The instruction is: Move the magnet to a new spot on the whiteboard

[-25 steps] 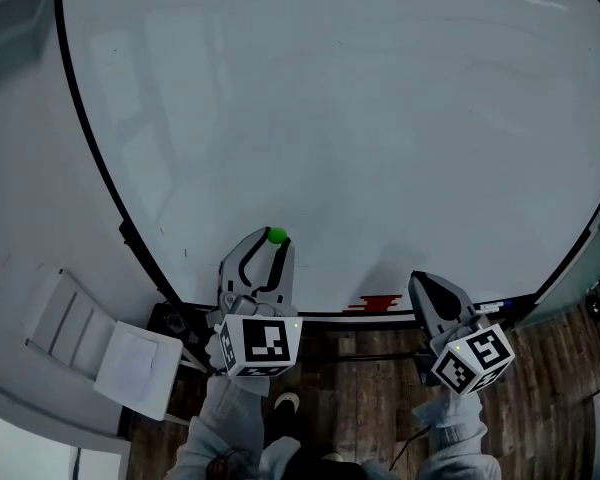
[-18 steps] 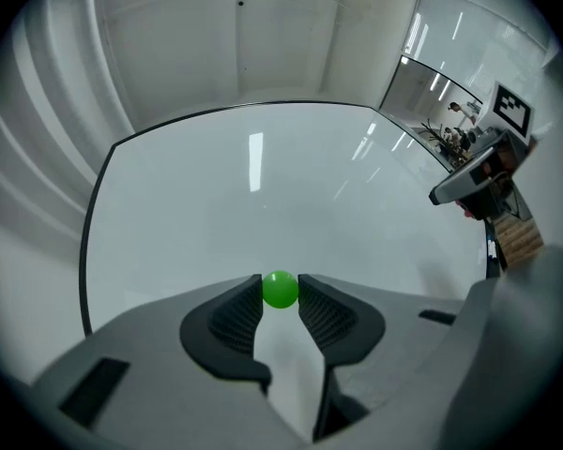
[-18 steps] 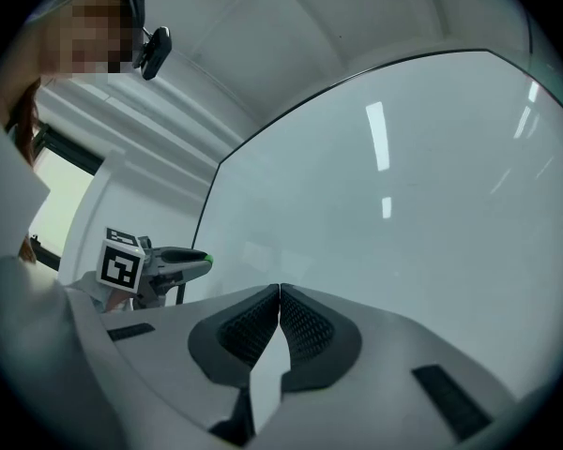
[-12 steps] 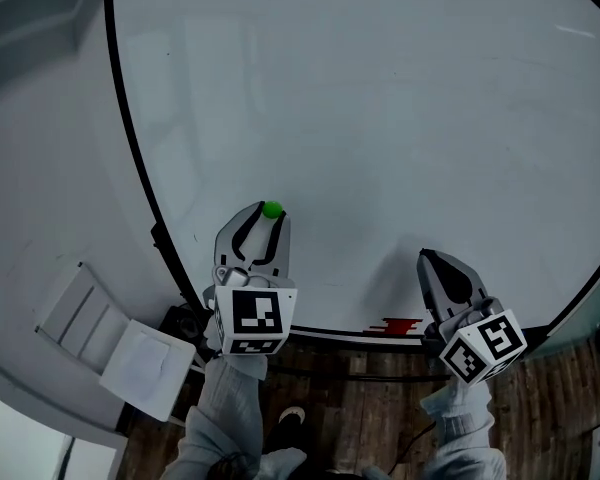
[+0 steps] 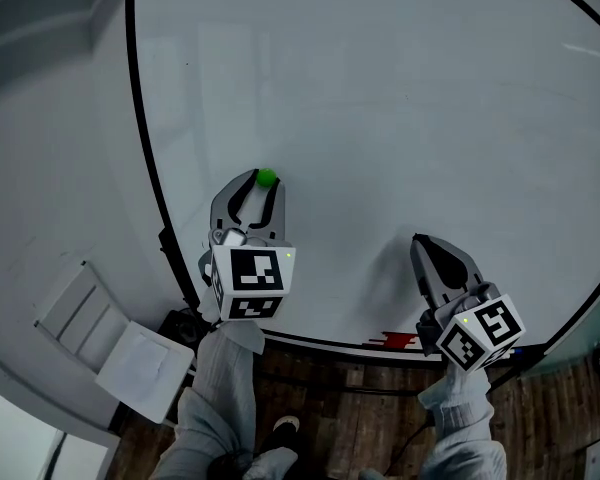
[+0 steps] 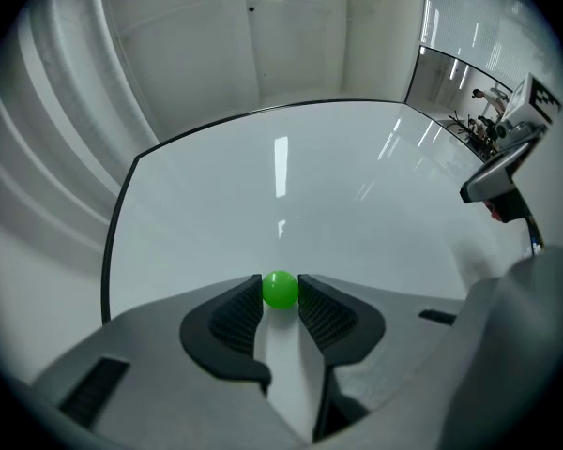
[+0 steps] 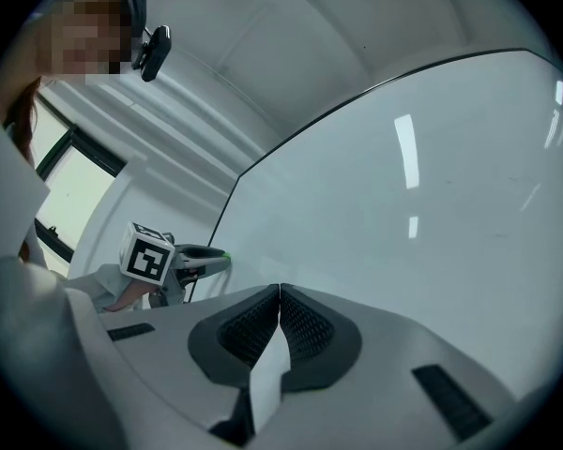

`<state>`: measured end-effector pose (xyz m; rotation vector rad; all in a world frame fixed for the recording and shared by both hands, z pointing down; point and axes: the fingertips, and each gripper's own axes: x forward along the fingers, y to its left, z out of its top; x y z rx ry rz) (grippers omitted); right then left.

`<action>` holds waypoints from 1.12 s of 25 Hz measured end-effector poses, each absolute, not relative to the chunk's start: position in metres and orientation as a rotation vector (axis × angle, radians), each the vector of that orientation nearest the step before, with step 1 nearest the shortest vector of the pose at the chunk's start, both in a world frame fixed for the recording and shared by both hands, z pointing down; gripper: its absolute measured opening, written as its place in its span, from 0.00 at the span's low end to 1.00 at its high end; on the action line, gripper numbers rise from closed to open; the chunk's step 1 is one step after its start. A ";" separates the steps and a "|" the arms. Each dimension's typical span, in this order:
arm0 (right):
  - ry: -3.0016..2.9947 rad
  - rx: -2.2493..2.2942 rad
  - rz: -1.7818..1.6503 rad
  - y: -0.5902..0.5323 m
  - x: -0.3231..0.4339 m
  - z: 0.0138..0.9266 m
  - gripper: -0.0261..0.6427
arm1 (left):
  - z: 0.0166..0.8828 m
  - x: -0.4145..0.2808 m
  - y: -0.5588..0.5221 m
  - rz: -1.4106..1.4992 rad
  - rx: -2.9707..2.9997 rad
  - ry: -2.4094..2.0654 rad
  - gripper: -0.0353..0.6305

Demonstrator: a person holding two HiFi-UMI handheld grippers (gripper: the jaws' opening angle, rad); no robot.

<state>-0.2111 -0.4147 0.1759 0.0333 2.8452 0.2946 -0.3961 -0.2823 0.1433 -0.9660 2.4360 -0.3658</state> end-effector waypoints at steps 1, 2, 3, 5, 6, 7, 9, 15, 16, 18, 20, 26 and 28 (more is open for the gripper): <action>2.843 0.037 0.296 -0.414 -0.212 0.174 0.08 | 0.142 -0.399 -0.283 -0.365 -0.966 2.441 0.24; 2.842 0.040 0.296 -0.413 -0.212 0.174 0.08 | 0.142 -0.401 -0.283 -0.364 -0.973 2.445 0.24; 2.842 0.044 0.295 -0.412 -0.213 0.175 0.08 | 0.143 -0.403 -0.284 -0.362 -0.981 2.447 0.24; 2.843 0.051 0.292 -0.412 -0.213 0.177 0.08 | 0.144 -0.405 -0.284 -0.360 -0.986 2.446 0.24; 2.844 0.052 0.289 -0.413 -0.213 0.178 0.08 | 0.144 -0.404 -0.284 -0.365 -0.980 2.446 0.24; 2.846 0.050 0.285 -0.413 -0.212 0.180 0.08 | 0.143 -0.404 -0.285 -0.375 -0.969 2.447 0.24; 2.852 0.042 0.274 -0.416 -0.211 0.184 0.08 | 0.143 -0.403 -0.286 -0.398 -0.944 2.447 0.24; 2.860 0.034 0.267 -0.419 -0.207 0.188 0.08 | 0.144 -0.409 -0.284 -0.397 -0.890 2.468 0.25; 2.859 0.029 0.270 -0.419 -0.205 0.188 0.08 | 0.144 -0.409 -0.283 -0.397 -0.874 2.470 0.27; 2.858 0.017 0.274 -0.421 -0.200 0.189 0.08 | 0.144 -0.409 -0.283 -0.397 -0.860 2.470 0.29; 2.862 0.007 0.268 -0.423 -0.196 0.193 0.08 | 0.148 -0.408 -0.282 -0.392 -0.867 2.474 0.30; 2.867 -0.016 0.257 -0.425 -0.187 0.196 0.08 | 0.155 -0.401 -0.279 -0.346 -0.909 2.484 0.32; 2.868 -0.021 0.251 -0.425 -0.185 0.198 0.08 | 0.159 -0.397 -0.277 -0.346 -0.921 2.480 0.32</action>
